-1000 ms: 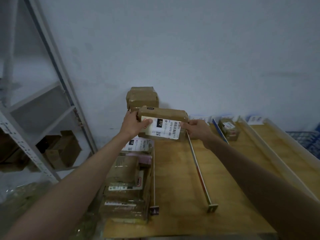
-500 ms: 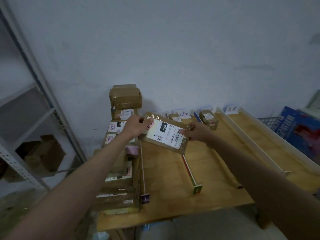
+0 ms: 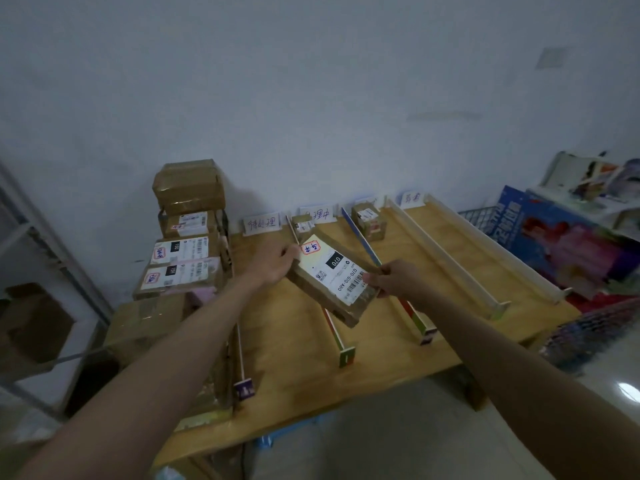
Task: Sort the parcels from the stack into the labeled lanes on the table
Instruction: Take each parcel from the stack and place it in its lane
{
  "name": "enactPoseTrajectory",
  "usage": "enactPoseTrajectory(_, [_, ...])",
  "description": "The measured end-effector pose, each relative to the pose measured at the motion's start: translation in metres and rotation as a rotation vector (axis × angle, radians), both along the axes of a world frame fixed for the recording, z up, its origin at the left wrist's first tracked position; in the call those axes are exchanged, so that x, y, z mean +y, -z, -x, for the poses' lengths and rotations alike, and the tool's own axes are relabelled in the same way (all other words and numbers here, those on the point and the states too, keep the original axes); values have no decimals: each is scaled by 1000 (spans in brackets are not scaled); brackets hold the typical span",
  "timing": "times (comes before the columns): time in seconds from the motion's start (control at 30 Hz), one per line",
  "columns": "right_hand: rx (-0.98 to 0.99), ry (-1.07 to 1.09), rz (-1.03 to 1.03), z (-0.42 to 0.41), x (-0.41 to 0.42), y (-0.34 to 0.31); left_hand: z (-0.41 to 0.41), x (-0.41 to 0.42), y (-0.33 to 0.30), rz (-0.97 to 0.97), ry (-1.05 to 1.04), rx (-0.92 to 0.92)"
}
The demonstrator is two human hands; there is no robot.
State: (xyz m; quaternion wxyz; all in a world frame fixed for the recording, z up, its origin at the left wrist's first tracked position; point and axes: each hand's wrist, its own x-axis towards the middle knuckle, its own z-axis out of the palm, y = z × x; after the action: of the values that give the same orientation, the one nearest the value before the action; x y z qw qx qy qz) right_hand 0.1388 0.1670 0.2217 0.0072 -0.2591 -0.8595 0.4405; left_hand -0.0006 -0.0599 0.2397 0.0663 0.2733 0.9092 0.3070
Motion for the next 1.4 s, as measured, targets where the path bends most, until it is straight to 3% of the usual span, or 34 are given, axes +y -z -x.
enactPoseTrajectory(0.33, [-42,268,88,-75,129,42,-52,121,50,434,39,255])
enactPoseTrajectory(0.8, [-71,332,94,-136,272,75,-108,284,89,480,123,270])
enactPoseTrajectory(1.4, [-118,450,139,-14,474,99,29,481,126,517,121,220])
